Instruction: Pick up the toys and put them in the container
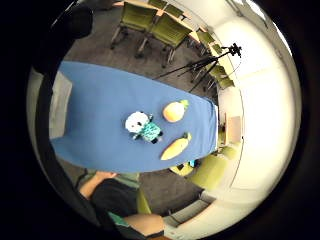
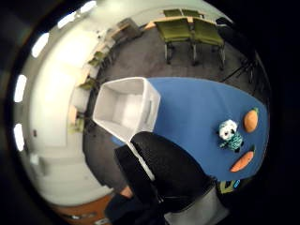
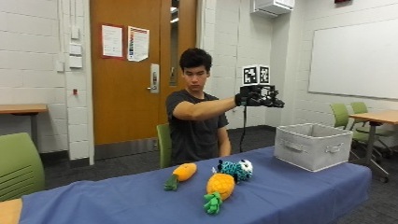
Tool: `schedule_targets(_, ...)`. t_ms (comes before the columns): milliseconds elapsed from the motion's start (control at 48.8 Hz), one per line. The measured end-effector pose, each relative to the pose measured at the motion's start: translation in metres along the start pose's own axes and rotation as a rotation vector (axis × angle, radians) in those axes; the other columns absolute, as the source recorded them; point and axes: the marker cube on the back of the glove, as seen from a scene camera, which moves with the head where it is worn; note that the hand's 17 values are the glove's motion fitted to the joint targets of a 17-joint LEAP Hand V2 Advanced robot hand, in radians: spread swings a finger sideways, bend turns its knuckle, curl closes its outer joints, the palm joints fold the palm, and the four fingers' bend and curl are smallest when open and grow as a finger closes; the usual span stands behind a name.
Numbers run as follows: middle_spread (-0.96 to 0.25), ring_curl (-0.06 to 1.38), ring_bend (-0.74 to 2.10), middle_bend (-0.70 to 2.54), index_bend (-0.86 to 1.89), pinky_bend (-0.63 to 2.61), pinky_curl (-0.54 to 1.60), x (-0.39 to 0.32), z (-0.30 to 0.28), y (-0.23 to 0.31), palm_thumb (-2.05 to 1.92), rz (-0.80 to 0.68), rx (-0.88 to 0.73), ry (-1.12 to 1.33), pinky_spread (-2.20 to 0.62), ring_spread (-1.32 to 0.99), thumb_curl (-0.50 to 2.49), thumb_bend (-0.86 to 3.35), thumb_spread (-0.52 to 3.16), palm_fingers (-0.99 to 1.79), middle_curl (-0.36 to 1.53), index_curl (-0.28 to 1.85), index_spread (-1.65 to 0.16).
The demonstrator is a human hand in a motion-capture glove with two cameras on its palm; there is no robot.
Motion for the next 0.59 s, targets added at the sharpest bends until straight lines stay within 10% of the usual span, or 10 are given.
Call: schedule_targets(595, -0.06, 0.19, 0.26, 0.19, 0.2, 0.43, 0.3, 0.114, 0.164, 0.037, -0.14, 0.099, -0.132, -0.043, -0.15, -0.31, 0.1, -0.1, 1.0, 0.21, 0.3, 0.36, -0.21)
